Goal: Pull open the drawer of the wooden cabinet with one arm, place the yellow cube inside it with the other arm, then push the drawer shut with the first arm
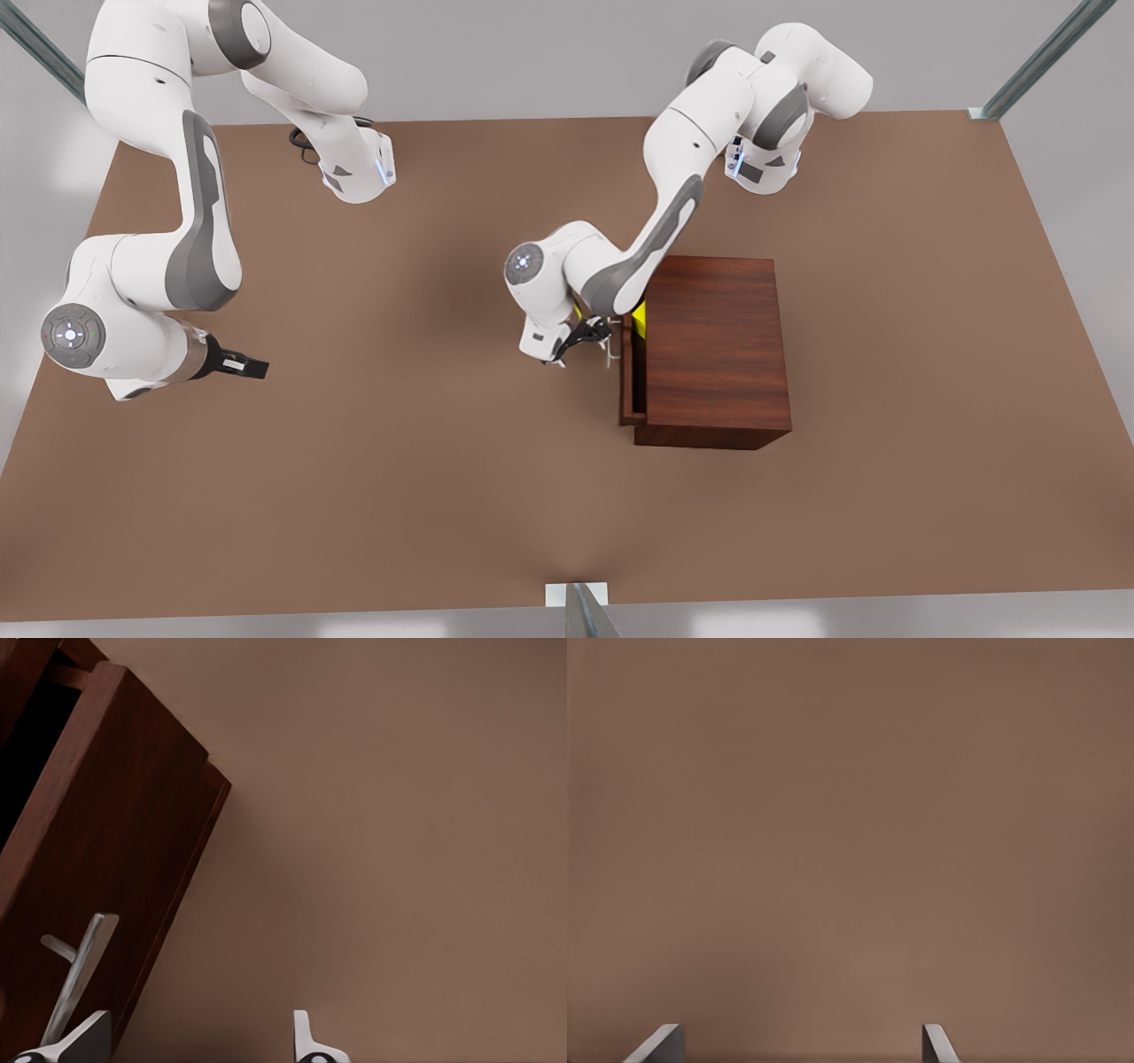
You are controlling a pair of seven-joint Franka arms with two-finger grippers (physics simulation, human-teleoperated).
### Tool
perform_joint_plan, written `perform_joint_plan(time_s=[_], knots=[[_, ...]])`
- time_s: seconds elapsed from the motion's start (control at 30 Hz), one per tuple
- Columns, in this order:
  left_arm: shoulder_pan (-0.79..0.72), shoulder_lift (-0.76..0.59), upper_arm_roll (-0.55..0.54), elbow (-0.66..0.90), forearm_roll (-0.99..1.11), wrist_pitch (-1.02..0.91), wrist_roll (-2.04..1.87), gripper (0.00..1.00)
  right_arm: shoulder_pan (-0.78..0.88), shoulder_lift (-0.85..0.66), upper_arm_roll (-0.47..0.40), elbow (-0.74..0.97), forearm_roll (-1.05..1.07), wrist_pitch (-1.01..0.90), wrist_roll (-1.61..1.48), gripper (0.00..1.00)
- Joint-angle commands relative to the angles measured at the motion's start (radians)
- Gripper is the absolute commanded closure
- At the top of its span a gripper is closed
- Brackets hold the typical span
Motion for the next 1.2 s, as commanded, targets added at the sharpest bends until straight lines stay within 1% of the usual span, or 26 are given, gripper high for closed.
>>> perform_joint_plan(time_s=[0.0, 0.47, 0.57, 0.6, 0.63, 0.67, 0.7, 0.73, 0.77, 0.8, 0.83, 0.9, 0.93, 0.97, 1.03, 1.17], knots=[[0.008, -0.001, 0.000, -0.001, 0.000, -0.019, 0.013, 0.00, 0.000, -0.001, 0.000, 0.001, 0.000, -0.001, -0.032, 0.00], [0.043, -0.012, 0.011, -0.009, 0.003, -0.072, 0.073, 0.00, 0.000, -0.001, 0.000, 0.001, -0.001, 0.002, -0.032, 0.00], [0.054, -0.014, 0.011, -0.003, 0.002, -0.079, 0.080, 0.00, -0.002, -0.001, 0.000, 0.001, -0.001, 0.002, -0.034, 0.00], [0.054, -0.017, 0.012, 0.021, -0.013, -0.082, 0.067, 0.00, -0.002, -0.001, 0.000, 0.001, -0.001, 0.002, -0.034, 0.00], [0.080, -0.093, 0.016, 0.046, -0.116, -0.094, 0.068, 0.00, -0.002, -0.001, 0.000, 0.001, -0.001, 0.002, -0.034, 0.00], [0.149, -0.204, 0.009, 0.046, -0.164, -0.223, 0.184, 0.00, -0.002, -0.001, 0.000, 0.001, -0.001, 0.002, -0.034, 0.00], [0.239, -0.293, 0.012, 0.046, -0.219, -0.342, 0.394, 0.00, -0.002, -0.001, 0.000, 0.001, -0.001, -0.001, -0.034, 0.00], [0.457, -0.399, 0.011, 0.048, -0.319, -0.479, 0.758, 0.00, -0.002, -0.001, 0.000, 0.001, -0.001, 0.002, -0.034, 0.00], [0.621, -0.432, 0.012, 0.048, -0.322, -0.550, 1.091, 0.00, -0.002, -0.001, 0.000, -0.001, -0.001, 0.002, -0.034, 0.00], [0.733, -0.436, 0.011, 0.048, -0.331, -0.551, 1.313, 0.00, -0.002, -0.001, 0.000, 0.001, -0.001, 0.002, -0.034, 0.00], [0.804, -0.428, 0.009, 0.040, -0.377, -0.518, 1.415, 0.00, -0.002, -0.001, 0.000, 0.001, -0.001, 0.002, -0.034, 0.00], [0.798, -0.423, 0.000, 0.032, -0.380, -0.464, 1.511, 0.00, -0.002, -0.001, 0.000, 0.001, -0.001, 0.002, -0.034, 0.00], [0.792, -0.463, 0.000, -0.076, -0.397, -0.403, 1.489, 0.00, -0.002, -0.001, 0.000, 0.001, -0.001, 0.002, -0.035, 0.00], [0.792, -0.739, 0.000, -0.544, -0.412, -0.002, 1.449, 0.00, -0.002, -0.001, 0.000, 0.001, -0.001, 0.002, -0.034, 0.00], [0.779, -0.661, 0.000, -0.428, -0.405, -0.016, 1.416, 0.00, -0.002, -0.001, 0.000, 0.001, -0.001, 0.002, -0.035, 0.00], [0.786, -0.658, 0.003, -0.429, -0.417, -0.020, 1.406, 0.00, -0.002, -0.001, 0.000, 0.001, -0.001, 0.002, -0.035, 0.00]])
